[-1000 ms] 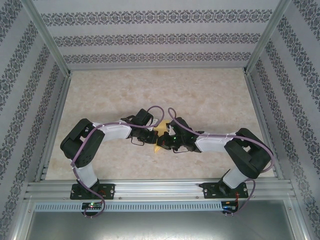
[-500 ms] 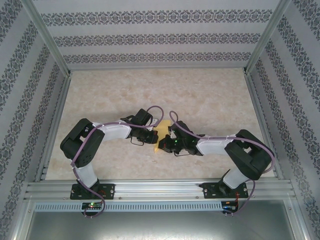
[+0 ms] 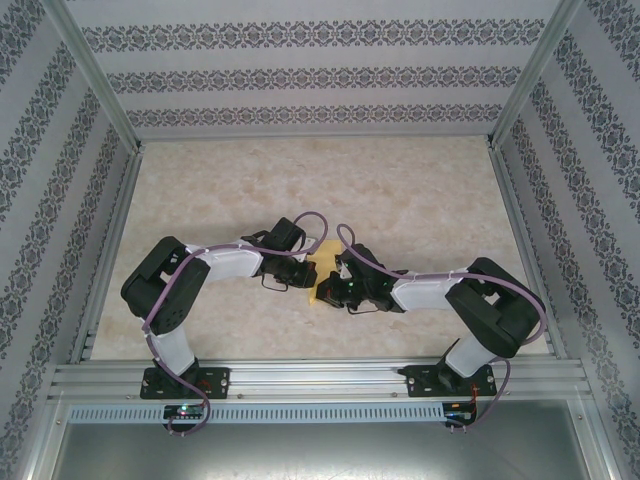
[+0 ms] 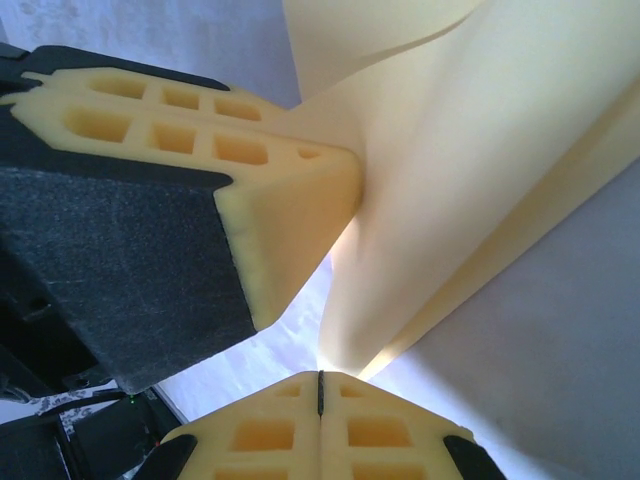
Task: Fold a paper plane with a square sheet of paper (pick it up from the middle)
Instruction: Third fold the triangle at the center of the table.
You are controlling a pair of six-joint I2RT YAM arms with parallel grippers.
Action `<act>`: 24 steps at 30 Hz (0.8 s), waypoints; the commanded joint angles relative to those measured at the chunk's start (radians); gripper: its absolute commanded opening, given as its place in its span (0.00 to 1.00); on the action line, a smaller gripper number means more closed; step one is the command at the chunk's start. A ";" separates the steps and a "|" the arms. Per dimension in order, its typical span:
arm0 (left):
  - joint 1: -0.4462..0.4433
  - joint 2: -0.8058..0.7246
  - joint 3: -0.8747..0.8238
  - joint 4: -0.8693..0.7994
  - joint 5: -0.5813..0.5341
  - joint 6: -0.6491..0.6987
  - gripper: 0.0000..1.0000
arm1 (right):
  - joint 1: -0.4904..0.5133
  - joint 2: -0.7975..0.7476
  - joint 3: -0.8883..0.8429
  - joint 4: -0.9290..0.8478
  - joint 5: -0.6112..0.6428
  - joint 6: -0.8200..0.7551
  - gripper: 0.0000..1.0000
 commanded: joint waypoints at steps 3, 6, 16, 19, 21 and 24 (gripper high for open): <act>0.007 -0.001 0.016 0.006 -0.012 0.001 0.05 | 0.007 0.015 0.013 0.028 -0.007 0.012 0.00; 0.006 -0.008 0.012 0.004 -0.022 0.002 0.05 | 0.007 0.015 0.014 0.027 -0.007 0.010 0.00; 0.006 -0.008 0.009 0.020 -0.017 -0.013 0.06 | 0.006 0.014 0.013 0.026 -0.005 0.009 0.00; 0.006 -0.047 -0.018 0.038 -0.069 -0.021 0.06 | 0.006 0.012 0.013 0.027 -0.003 0.008 0.00; 0.006 -0.040 -0.009 0.023 -0.060 -0.009 0.06 | 0.006 0.013 0.013 0.031 -0.004 0.007 0.00; 0.006 0.002 0.007 0.024 -0.016 -0.011 0.06 | 0.006 0.028 0.023 0.049 -0.019 0.007 0.00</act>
